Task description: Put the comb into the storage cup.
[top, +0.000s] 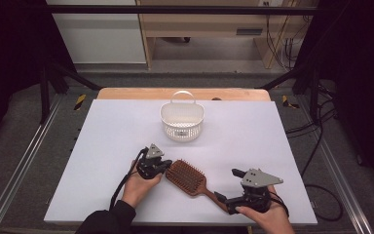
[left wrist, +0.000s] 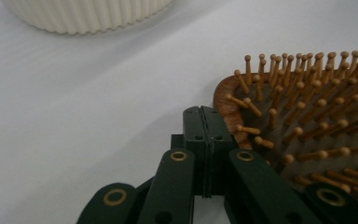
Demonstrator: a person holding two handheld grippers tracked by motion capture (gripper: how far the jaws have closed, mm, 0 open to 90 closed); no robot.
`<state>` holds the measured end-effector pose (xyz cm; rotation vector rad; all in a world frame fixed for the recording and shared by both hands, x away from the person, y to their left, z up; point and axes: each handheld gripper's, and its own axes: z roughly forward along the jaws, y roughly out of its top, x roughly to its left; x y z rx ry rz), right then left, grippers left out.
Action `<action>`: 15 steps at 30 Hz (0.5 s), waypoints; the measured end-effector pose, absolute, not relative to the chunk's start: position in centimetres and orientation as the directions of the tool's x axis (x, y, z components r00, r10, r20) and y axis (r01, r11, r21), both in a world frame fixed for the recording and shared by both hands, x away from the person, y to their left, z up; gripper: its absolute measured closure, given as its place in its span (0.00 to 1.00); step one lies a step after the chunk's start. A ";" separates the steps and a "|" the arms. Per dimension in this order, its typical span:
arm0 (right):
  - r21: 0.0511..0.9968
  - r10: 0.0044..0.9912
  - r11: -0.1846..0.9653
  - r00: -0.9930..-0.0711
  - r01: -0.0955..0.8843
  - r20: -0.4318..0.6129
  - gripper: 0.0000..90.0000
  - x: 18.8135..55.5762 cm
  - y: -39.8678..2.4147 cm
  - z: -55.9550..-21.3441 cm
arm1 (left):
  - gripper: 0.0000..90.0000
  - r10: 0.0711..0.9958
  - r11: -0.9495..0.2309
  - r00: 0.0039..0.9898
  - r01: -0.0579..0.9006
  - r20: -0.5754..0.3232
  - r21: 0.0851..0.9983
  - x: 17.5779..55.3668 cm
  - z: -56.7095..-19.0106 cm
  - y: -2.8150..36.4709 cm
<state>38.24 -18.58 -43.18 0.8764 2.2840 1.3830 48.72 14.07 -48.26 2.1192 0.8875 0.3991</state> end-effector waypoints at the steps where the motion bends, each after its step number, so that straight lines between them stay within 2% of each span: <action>1: 0.876 0.650 0.349 -0.759 0.334 0.031 0.06 38.3 -18.4 -43.1 | 1.00 0.713 -0.450 0.700 0.440 0.016 0.777 48.5 -48.1 14.3; 2: 0.868 0.648 0.363 -0.761 0.339 0.027 0.06 38.4 -18.2 -43.1 | 1.00 0.726 -0.430 0.686 0.397 0.049 0.811 47.6 -47.4 14.9; 3: 0.868 0.648 0.363 -0.761 0.339 0.027 0.06 38.4 -18.2 -43.1 | 1.00 0.726 -0.430 0.686 0.397 0.049 0.811 47.6 -47.4 14.9; 4: 0.860 0.645 0.377 -0.764 0.344 0.023 0.06 38.5 -18.0 -43.1 | 1.00 0.738 -0.420 0.667 0.341 0.098 0.841 46.3 -46.6 15.8; 5: 0.860 0.645 0.377 -0.764 0.344 0.023 0.06 38.5 -18.0 -43.1 | 0.99 0.738 -0.420 0.667 0.341 0.098 0.841 46.3 -46.6 15.8; 7: 0.848 0.644 0.388 -0.765 0.361 0.032 0.06 38.7 -17.7 -43.3 | 0.99 0.762 -0.387 0.635 0.283 0.131 0.878 44.4 -45.8 17.6; 12: 0.820 0.632 0.420 -0.774 0.389 0.043 0.06 39.1 -16.6 -43.6 | 0.95 0.825 -0.282 0.554 0.232 0.112 0.931 42.3 -45.7 21.5; 14: 0.810 0.631 0.433 -0.775 0.395 0.040 0.06 39.2 -16.3 -43.6 | 0.85 0.835 -0.248 0.542 0.224 0.091 0.942 42.1 -45.7 22.3; 15: 0.797 0.621 0.451 -0.782 0.402 0.043 0.07 39.4 -15.7 -43.6 | 0.75 0.849 -0.239 0.520 0.216 0.095 0.947 41.9 -45.7 22.9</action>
